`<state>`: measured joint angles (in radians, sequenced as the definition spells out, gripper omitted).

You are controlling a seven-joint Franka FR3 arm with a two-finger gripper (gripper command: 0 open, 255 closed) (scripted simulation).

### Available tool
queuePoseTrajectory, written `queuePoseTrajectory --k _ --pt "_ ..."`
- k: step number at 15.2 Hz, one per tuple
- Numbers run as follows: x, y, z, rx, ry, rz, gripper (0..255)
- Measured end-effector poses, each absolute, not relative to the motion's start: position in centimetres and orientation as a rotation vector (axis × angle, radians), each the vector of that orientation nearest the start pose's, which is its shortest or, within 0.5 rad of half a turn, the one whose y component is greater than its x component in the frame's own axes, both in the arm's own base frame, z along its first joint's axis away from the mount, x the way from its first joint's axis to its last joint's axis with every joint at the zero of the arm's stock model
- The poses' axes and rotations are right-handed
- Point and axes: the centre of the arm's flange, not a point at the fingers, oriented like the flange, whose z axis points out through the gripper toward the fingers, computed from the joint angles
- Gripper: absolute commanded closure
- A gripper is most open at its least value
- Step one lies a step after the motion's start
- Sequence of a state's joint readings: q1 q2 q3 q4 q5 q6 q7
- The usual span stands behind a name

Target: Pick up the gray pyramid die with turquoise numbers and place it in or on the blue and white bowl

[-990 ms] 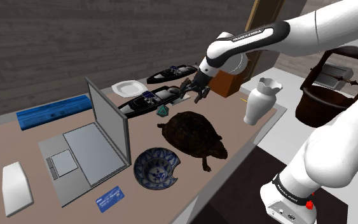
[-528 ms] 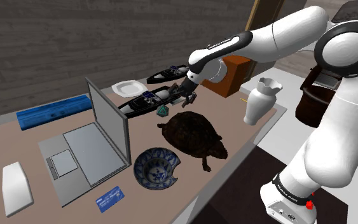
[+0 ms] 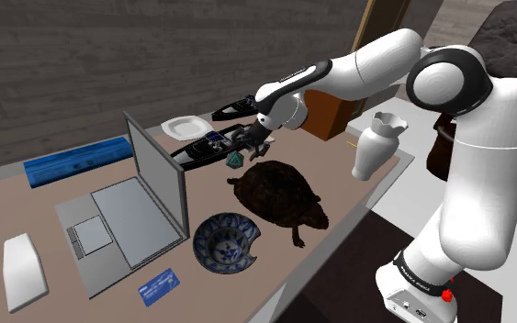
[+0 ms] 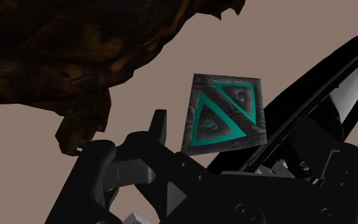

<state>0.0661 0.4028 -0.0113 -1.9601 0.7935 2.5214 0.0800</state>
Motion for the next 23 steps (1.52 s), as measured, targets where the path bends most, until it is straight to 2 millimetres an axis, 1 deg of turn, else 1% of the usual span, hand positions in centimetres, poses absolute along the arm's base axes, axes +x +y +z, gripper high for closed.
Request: queuePoseTrajectory --k 5,11,12,23 --pt "63.6 3.9 25.9 -2.492 0.836 -0.154 0" --pt "63.7 4.1 25.7 -2.492 0.836 -0.155 0" --pt "63.7 4.1 25.7 -2.492 0.836 -0.155 255" --pt "63.8 4.2 26.0 -2.492 0.835 -0.155 255"
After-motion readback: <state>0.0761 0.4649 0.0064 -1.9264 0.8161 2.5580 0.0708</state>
